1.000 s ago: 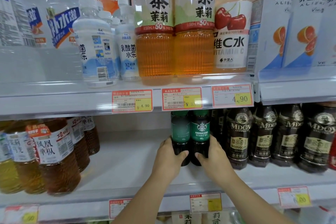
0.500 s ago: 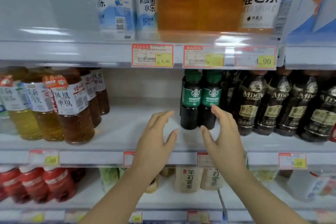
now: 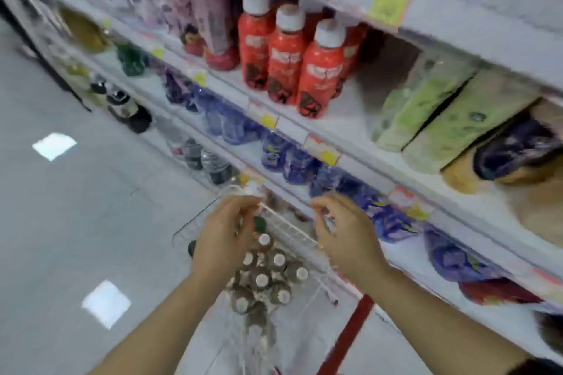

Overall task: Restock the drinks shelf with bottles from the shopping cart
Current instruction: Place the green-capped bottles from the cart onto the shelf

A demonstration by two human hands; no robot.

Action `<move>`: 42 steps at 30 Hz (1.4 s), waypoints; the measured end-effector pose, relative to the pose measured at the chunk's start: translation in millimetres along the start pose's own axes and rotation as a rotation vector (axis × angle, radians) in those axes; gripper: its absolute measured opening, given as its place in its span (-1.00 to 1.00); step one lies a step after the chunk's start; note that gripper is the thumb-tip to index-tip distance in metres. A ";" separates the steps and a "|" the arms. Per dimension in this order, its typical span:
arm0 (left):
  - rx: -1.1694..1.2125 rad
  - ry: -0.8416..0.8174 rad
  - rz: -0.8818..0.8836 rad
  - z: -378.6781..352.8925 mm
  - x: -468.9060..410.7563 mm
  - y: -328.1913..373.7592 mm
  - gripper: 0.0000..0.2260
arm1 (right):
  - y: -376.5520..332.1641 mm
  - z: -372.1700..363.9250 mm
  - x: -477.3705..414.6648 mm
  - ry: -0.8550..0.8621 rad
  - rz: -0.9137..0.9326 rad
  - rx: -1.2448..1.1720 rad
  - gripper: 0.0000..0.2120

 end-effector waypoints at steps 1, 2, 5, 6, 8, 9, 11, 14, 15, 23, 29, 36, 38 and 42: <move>-0.016 0.012 0.105 5.9 14.0 -30.8 -0.75 | 2.6 -29.8 -6.4 -0.056 -0.008 0.006 -0.82; -0.040 0.012 0.189 11.0 28.1 -59.1 -0.76 | 5.1 -59.8 -11.5 -0.119 -0.024 0.020 -0.82; -0.117 -0.001 0.344 17.4 63.8 -127.6 -0.80 | 12.6 -140.2 -24.9 -0.246 -0.029 0.085 -0.81; -0.128 -0.008 0.386 16.7 73.4 -146.8 -0.79 | 17.3 -164.1 -29.7 -0.273 -0.049 0.094 -0.79; -0.132 -0.025 0.449 10.4 91.1 -185.2 -0.79 | 28.7 -212.3 -41.4 -0.336 -0.109 0.097 -0.75; -0.129 -0.030 0.464 7.0 94.9 -196.9 -0.80 | 35.2 -229.0 -47.0 -0.359 -0.148 0.090 -0.73; -0.116 -0.038 0.494 -2.7 102.1 -223.0 -0.79 | 54.9 -265.3 -59.3 -0.389 -0.248 0.094 -0.66; -0.088 -0.049 0.519 -21.2 109.8 -260.2 -0.78 | 93.6 -309.2 -72.7 -0.356 -0.465 0.151 -0.60; -0.086 -0.051 0.518 -27.2 111.4 -270.1 -0.78 | 105.8 -319.3 -74.5 -0.330 -0.534 0.160 -0.60; -0.099 0.047 0.545 -40.9 111.8 -303.1 -0.80 | 133.6 -355.3 -80.0 -0.208 -0.709 0.079 -0.53; -0.154 -0.037 0.512 -42.1 106.4 -301.3 -0.80 | 115.6 -357.9 -89.2 -0.133 -0.521 0.271 -0.59; -0.244 -0.188 0.336 -51.1 65.4 -288.5 -0.78 | 95.6 -359.5 -112.7 -0.284 -0.314 0.141 -0.54; -0.243 -0.287 0.399 -64.8 57.5 -302.3 -0.72 | 89.2 -346.6 -110.6 -0.246 -0.301 0.035 -0.56; -0.427 -0.647 0.433 -98.7 50.8 -331.4 -0.54 | 81.1 -304.0 -96.5 -0.073 -0.306 -0.162 -0.63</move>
Point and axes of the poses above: each hand's wrist, its own x-axis away from the middle knuckle, its own z-axis out of the back of the hand, y = z × x, the point moved 7 cm from there along -x, towards the middle knuckle, and after that the axes turned 12 degrees about -z, right-handed, at the moved point
